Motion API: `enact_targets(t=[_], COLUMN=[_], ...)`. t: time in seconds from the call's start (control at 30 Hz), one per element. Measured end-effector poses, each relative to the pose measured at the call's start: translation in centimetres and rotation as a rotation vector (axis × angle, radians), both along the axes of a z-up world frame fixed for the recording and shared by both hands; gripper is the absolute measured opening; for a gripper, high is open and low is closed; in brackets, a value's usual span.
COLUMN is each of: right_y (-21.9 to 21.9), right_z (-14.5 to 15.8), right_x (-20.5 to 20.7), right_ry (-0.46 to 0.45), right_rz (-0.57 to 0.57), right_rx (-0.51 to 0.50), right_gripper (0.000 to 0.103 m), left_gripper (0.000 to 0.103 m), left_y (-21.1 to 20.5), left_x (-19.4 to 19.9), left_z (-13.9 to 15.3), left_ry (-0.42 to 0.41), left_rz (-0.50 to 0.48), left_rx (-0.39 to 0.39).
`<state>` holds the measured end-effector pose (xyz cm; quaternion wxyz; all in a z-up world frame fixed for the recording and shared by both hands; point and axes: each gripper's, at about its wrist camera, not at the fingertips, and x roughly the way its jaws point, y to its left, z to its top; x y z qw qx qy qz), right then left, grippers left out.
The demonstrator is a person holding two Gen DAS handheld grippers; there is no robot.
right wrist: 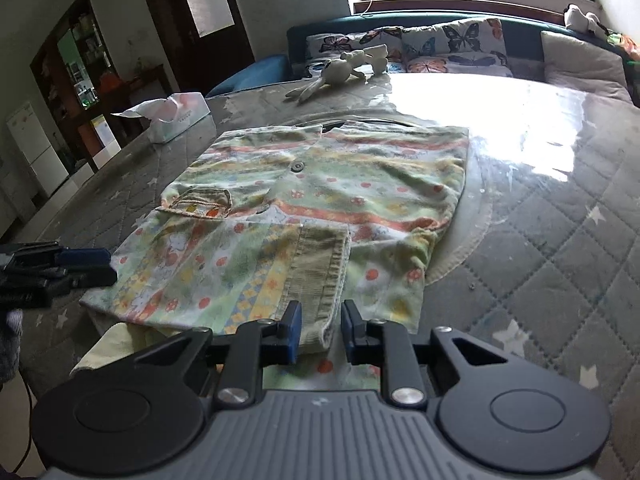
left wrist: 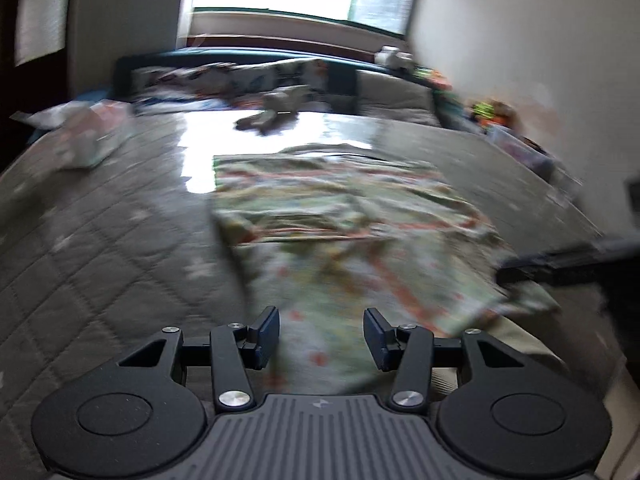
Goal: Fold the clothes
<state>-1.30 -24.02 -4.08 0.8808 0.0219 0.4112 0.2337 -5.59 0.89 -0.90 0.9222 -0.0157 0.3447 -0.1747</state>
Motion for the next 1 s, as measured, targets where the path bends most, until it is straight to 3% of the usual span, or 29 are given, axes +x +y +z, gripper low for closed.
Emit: enact_targets(t=[0.17,0.37,0.47,0.63,0.73,1.0], right_y=[0.1,-0.3,-0.3,-0.4,-0.6,0.1], right_z=[0.2,1.9,2.9,1.9,0.8,1.8], right_x=[-0.1,-1.1,-2.0,-2.1,-1.7,-1.1], right_ry=[-0.007,-0.059,-0.087,-0.024,0.02,-0.058], right_rz=[-0.01,-0.023,-0.015,-0.032,-0.044,-0.035], right_rx=[-0.004,0.017,0.015,0.001,0.003,-0.054], right_gripper=[0.005,0.003,0.003,0.003,0.004,0.01], left_gripper=[0.05,0.043,0.043,0.03,0.03,0.031], left_y=[-3.5,-5.8,-5.3,-4.0,-3.4,-3.8], left_x=[-0.4,-0.9,-1.0,-0.7,-0.7,0.3], left_z=[0.0,-0.6,-0.4,-0.6,-0.6,0.5], left_ry=[-0.034,-0.069,-0.072,-0.046,-0.031,-0.047], left_rz=[-0.141,-0.233,-0.236,-0.225,-0.22,-0.215], left_rx=[0.046,0.144,0.136,0.132,0.12,0.085])
